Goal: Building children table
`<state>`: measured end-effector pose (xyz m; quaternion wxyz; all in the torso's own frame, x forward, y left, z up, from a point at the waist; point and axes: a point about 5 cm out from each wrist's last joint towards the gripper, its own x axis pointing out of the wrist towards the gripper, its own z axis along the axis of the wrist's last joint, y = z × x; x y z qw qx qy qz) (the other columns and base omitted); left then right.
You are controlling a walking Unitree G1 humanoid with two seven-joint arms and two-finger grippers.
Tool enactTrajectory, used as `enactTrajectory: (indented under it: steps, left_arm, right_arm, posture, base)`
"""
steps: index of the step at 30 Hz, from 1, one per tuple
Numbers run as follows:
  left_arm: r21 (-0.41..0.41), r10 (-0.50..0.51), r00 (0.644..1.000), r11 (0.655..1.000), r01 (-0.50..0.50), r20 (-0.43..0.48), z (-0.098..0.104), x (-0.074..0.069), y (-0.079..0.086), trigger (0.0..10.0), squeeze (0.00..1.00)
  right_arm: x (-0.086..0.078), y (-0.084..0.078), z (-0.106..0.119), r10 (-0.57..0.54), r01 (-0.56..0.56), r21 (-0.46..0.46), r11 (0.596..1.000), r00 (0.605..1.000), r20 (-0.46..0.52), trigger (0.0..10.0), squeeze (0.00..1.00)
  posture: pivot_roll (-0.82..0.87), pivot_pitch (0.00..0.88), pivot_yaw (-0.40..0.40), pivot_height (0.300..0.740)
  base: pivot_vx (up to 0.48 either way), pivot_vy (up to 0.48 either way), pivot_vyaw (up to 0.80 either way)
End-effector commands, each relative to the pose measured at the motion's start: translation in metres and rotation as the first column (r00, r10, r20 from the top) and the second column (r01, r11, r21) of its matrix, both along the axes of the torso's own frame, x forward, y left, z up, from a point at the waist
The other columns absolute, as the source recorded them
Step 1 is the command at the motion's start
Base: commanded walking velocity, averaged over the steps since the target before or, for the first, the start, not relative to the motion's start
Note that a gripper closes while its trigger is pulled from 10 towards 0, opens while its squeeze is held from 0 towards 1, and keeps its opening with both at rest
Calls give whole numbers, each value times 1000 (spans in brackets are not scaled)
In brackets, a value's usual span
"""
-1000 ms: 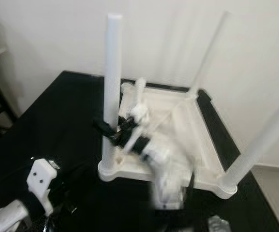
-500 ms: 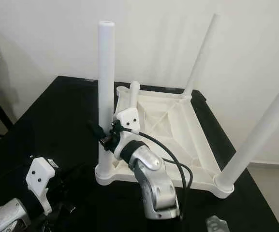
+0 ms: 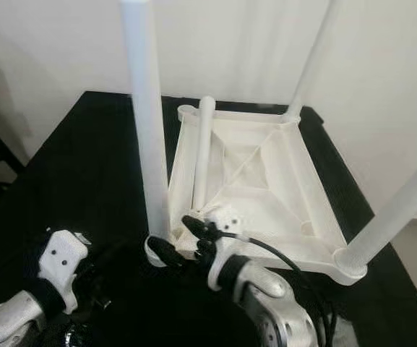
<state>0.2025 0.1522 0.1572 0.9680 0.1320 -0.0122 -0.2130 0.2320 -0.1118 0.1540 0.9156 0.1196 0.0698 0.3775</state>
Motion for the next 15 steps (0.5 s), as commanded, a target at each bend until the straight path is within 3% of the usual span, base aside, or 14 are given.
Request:
enactTrajectory:
  steps: [1, 2, 3, 4, 13, 15]
  left_arm:
    - [34, 79, 996, 996, -80, 30, 2, 0, 7, 10000, 0]
    - [32, 98, 995, 995, -99, 34, 3, 0, 7, 10000, 0]
    - [32, 98, 995, 995, -99, 34, 3, 0, 7, 10000, 0]
    - [18, 116, 993, 993, -116, 30, 2, 0, 7, 10000, 0]
    - [-62, 197, 980, 979, -195, 30, 4, 9, 3, 10000, 0]
    - [-79, 205, 978, 976, -201, 46, 6, 11, 1, 10000, 0]
  right_arm:
    - [-1, -8, 3, -42, 42, 25, 999, 999, 12, 10000, 1000]
    - [-3, -10, 3, -50, 50, 24, 998, 999, 16, 10000, 357]
    - [-3, -10, 3, -50, 50, 24, 998, 999, 16, 10000, 357]
    - [-5, -12, 3, -43, 43, 20, 999, 999, 25, 10000, 0]
    - [-10, -15, 3, 41, -42, 25, 999, 998, 47, 10000, 0]
    - [-14, -12, 4, 105, -107, 36, 994, 993, 58, 10000, 0]
  posture:
    - [55, 54, -77, 740]
    - [54, 53, -81, 740]
    - [54, 53, -81, 740]
    - [45, 48, -86, 740]
    - [17, 37, -98, 740]
    - [12, 37, -94, 740]
  base:
    - [0, 0, 0]
    - [0, 0, 0]
    - [0, 0, 0]
    - [0, 0, 0]
    - [0, 0, 0]
    - [0, 0, 0]
